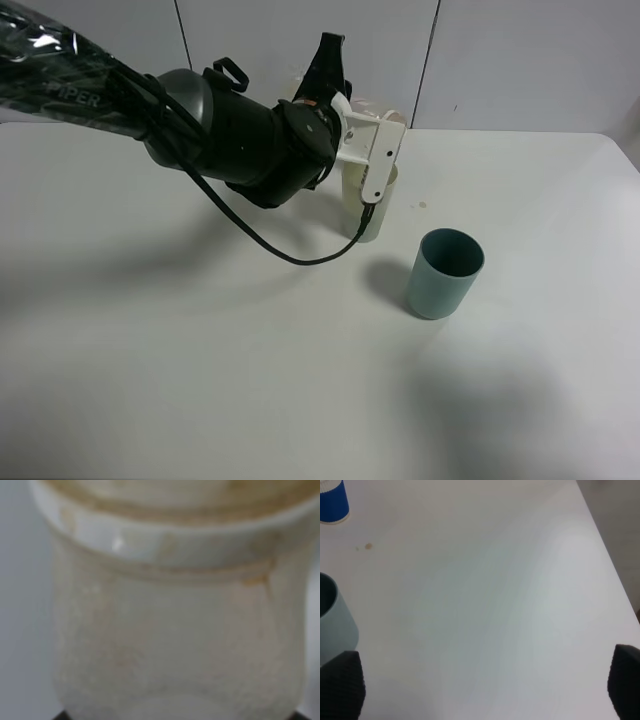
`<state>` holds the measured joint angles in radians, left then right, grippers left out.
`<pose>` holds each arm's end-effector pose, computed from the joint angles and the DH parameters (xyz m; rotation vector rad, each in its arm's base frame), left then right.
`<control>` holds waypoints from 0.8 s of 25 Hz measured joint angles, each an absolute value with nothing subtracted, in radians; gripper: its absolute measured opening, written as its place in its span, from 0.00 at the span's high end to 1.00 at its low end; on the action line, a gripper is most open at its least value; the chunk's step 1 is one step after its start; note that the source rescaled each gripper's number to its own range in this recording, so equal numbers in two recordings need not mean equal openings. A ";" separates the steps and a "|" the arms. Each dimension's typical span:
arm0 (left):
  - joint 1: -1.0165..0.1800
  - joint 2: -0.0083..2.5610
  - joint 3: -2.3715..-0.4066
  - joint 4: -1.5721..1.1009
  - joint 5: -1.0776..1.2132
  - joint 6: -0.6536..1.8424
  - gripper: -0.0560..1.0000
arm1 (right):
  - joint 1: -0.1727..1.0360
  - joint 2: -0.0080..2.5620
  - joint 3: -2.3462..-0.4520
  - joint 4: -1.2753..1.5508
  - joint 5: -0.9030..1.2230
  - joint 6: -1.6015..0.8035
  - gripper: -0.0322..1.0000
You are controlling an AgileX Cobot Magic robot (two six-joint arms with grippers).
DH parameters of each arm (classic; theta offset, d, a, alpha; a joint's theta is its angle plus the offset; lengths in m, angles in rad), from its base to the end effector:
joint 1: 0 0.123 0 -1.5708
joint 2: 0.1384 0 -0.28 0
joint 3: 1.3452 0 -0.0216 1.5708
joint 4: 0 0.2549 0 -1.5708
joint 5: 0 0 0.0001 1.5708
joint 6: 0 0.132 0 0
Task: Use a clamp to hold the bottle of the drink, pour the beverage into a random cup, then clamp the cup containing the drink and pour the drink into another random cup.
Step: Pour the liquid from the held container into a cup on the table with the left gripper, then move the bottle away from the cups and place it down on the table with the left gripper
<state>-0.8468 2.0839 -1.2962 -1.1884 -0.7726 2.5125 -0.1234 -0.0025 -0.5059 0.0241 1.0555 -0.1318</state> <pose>0.3773 -0.2978 0.1631 1.5526 1.2349 1.0748 0.0397 -0.0021 0.2632 -0.0097 2.0330 -0.1320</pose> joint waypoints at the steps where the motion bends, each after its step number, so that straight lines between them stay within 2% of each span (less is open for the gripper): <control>1: -0.842 2.080 -1.296 -1.191 -0.756 2.491 0.92 | -0.123 -0.002 -0.506 0.024 1.055 -0.132 0.08; 5: -0.809 2.036 -1.285 -1.163 -0.688 2.348 0.92 | -0.123 -0.002 -0.506 0.024 1.055 -0.132 0.08; 9: -0.744 1.941 -1.234 -0.990 -0.534 2.014 0.92 | -0.123 -0.002 -0.506 0.024 1.055 -0.132 0.08; 11: -0.699 1.885 -1.211 -0.853 -0.440 1.736 0.92 | -0.123 -0.002 -0.506 0.024 1.055 -0.132 0.08; 12: -0.656 1.840 -1.194 -0.667 -0.348 1.441 0.92 | -0.123 -0.002 -0.506 0.024 1.055 -0.132 0.08; 15: -0.597 1.783 -1.171 -0.377 -0.259 0.954 0.92 | -0.123 -0.002 -0.506 0.024 1.055 -0.132 0.08; 17: -0.566 1.752 -1.155 -0.200 -0.216 0.667 0.92 | -0.123 -0.002 -0.506 0.024 1.055 -0.132 0.08; 20: -0.534 1.706 -1.114 0.040 -0.189 0.361 0.92 | -0.123 -0.002 -0.506 0.024 1.055 -0.132 0.08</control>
